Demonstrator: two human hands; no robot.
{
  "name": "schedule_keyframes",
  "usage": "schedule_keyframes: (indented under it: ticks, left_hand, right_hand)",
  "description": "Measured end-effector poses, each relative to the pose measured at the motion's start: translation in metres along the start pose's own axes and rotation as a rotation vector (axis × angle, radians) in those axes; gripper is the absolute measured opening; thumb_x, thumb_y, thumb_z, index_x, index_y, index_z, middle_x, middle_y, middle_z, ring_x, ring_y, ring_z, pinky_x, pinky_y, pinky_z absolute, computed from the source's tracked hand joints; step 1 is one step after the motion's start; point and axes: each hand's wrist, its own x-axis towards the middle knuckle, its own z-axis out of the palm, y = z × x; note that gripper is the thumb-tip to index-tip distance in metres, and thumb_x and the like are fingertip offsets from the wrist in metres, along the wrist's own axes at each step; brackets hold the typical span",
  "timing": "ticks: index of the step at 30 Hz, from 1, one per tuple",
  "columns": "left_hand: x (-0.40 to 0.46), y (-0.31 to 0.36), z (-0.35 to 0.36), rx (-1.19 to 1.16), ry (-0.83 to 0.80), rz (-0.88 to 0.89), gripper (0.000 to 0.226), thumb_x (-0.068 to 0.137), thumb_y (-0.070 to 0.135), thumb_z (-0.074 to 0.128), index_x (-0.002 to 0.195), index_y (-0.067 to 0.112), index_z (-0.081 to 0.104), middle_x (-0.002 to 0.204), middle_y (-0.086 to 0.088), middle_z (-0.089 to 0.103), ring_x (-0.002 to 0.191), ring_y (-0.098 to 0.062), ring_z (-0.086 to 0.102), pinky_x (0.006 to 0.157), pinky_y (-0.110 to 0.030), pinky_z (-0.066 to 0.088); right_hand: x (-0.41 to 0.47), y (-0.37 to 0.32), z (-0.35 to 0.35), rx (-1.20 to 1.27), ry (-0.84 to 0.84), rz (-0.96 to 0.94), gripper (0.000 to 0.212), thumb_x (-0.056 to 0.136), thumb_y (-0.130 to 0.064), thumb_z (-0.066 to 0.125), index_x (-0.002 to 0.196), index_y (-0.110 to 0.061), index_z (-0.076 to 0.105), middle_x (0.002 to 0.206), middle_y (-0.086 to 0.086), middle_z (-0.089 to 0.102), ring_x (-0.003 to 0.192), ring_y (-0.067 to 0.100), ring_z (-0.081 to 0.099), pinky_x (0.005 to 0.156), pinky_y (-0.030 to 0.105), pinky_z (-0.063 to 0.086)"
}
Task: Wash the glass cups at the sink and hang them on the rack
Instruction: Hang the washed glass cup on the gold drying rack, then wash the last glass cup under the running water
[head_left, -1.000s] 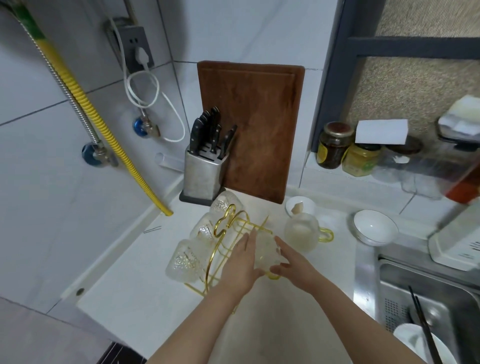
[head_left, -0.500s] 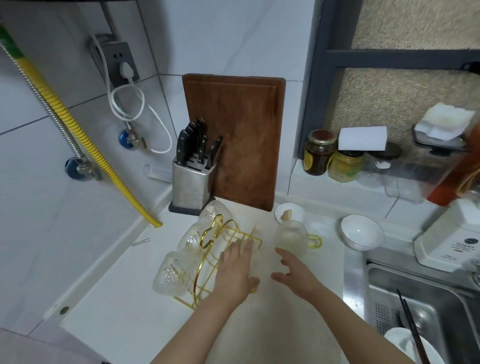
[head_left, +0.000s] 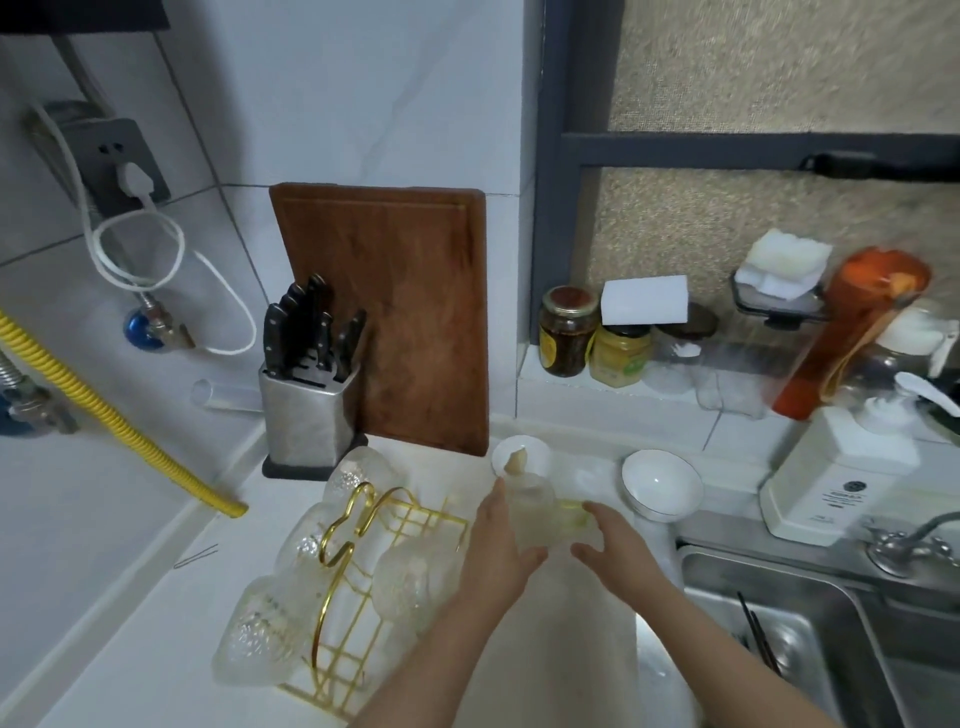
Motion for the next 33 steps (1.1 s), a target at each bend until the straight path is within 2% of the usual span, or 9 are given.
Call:
schedule_keyframes:
  ticks: [3,6,13,16,19,24,27,30,33]
  left_hand:
    - [0.012,0.007,0.005,-0.007,-0.047,-0.158,0.097,0.079,0.023,0.072,0.151,0.007,0.008,0.149,-0.009,0.029,0.137,-0.024,0.033,0.109,-0.033,0.036]
    - [0.029,-0.002,0.021,-0.029,-0.059,-0.234,0.102,0.081,0.025,0.071,0.151,0.005,0.001,0.155,-0.011,0.020,0.142,-0.023,0.026,0.111,-0.029,0.030]
    - [0.051,-0.013,0.046,-0.030,-0.035,-0.244,0.096,0.085,0.036,0.064,0.150,0.004,0.002,0.154,-0.010,0.025,0.143,-0.020,0.027,0.114,-0.026,0.025]
    - [0.054,-0.011,0.048,-0.067,0.019,-0.253,0.085,0.085,0.033,0.064,0.148,0.006,0.014,0.150,-0.009,0.034,0.138,-0.021,0.035,0.112,-0.027,0.029]
    - [0.053,-0.009,0.047,-0.081,0.005,-0.243,0.079,0.085,0.023,0.064,0.148,0.008,0.018,0.147,-0.007,0.037,0.135,-0.020,0.039,0.109,-0.025,0.030]
    - [0.044,-0.001,0.044,-0.083,0.011,-0.146,0.075,0.071,0.023,0.072,0.137,0.027,0.036,0.137,0.000,0.050,0.127,-0.019,0.049,0.106,-0.029,0.039]
    - [0.033,0.008,0.037,-0.059,-0.046,-0.086,0.083,0.077,0.022,0.073,0.146,0.013,0.028,0.147,0.003,0.038,0.135,-0.017,0.040,0.112,-0.025,0.028]
    - [0.019,0.016,0.036,-0.094,-0.058,0.019,0.084,0.074,0.024,0.075,0.146,0.016,0.032,0.148,0.002,0.040,0.134,-0.014,0.040,0.110,-0.022,0.028]
    - [0.000,0.031,0.037,-0.137,-0.093,0.069,0.088,0.074,0.025,0.076,0.148,0.018,0.028,0.150,0.001,0.037,0.137,-0.015,0.036,0.113,-0.024,0.025]
  right_hand:
    - [0.015,0.007,0.000,-0.067,-0.054,0.030,0.064,0.094,-0.022,0.055,0.148,-0.011,0.022,0.154,0.003,0.027,0.140,0.017,0.031,0.110,0.021,0.023]
    - [0.030,0.010,0.006,-0.112,-0.119,0.009,0.063,0.097,-0.016,0.047,0.149,-0.010,0.012,0.158,0.003,0.017,0.143,0.016,0.026,0.111,0.019,0.019]
    - [0.058,0.021,0.022,-0.131,-0.125,0.001,0.061,0.097,-0.006,0.037,0.151,-0.010,0.007,0.158,0.005,0.016,0.145,0.016,0.022,0.115,0.021,0.015]
    - [0.060,0.022,0.026,-0.094,-0.025,0.031,0.049,0.098,-0.009,0.037,0.147,-0.009,0.030,0.149,0.007,0.039,0.136,0.018,0.038,0.109,0.022,0.026]
    - [0.056,0.019,0.025,-0.047,0.081,0.097,0.029,0.095,-0.009,0.039,0.118,-0.006,0.057,0.118,0.007,0.064,0.112,0.022,0.058,0.088,0.029,0.043]
    - [0.031,0.023,0.020,-0.002,0.167,0.092,0.025,0.097,-0.018,0.045,0.119,-0.020,0.057,0.112,-0.005,0.065,0.107,0.015,0.059,0.077,0.021,0.038]
    - [0.011,0.024,0.011,0.067,0.216,0.081,0.019,0.096,-0.022,0.049,0.111,-0.027,0.060,0.095,-0.019,0.059,0.099,0.009,0.059,0.075,0.018,0.037]
    - [-0.015,0.030,-0.003,0.060,0.227,0.088,0.017,0.095,-0.026,0.053,0.101,-0.041,0.058,0.076,-0.031,0.056,0.094,0.006,0.060,0.072,0.015,0.039]
    - [-0.043,0.042,-0.014,0.092,0.260,0.130,0.020,0.091,-0.028,0.058,0.102,-0.044,0.062,0.080,-0.027,0.058,0.095,0.011,0.065,0.078,0.024,0.047]
